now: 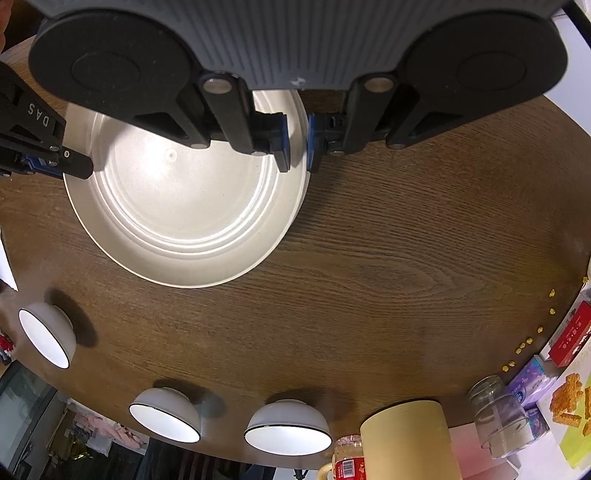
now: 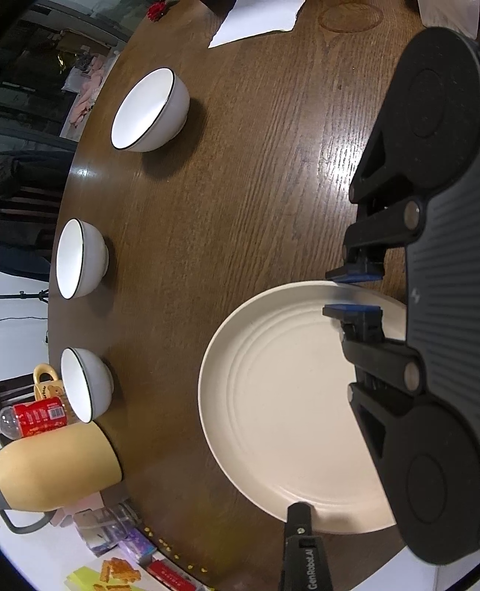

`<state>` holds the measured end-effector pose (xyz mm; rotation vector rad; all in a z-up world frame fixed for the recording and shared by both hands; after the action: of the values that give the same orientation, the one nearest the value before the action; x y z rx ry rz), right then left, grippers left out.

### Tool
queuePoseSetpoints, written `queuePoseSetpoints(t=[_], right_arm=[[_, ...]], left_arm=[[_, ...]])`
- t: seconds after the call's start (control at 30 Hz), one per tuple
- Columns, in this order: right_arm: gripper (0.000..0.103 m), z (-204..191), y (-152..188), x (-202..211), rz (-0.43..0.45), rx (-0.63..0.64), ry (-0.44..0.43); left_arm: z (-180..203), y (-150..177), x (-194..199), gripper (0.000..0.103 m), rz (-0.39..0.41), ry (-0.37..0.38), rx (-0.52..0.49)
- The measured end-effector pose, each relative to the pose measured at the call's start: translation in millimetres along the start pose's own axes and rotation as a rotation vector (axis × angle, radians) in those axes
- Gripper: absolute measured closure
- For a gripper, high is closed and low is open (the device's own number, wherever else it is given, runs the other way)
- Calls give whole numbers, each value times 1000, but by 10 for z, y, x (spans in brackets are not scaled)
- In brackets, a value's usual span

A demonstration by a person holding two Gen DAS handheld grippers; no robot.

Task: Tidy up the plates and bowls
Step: 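Lower the held cream plate onto the stacked plates with both tools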

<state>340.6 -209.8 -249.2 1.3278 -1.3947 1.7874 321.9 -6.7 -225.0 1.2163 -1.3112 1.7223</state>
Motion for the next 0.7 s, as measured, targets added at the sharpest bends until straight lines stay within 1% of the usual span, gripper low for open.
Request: queuePoseSetpoints(t=[0.7], right_arm=[[91,-10,21,-36,4,6,10]], left_arm=[[33,14,-53,93,10,-26,-22]])
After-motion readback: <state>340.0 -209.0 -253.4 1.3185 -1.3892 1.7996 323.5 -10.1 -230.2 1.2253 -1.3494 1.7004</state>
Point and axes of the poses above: each gripper's, at about its wrist camera, not at the fingertips, and x roughly against the way its jaws point, z to its right, y to its underside, the point moved 7 cm from there along -x, roughly the way its jaws point, and after that the axes turned 10 degrees about x, right-handed, at the moved point
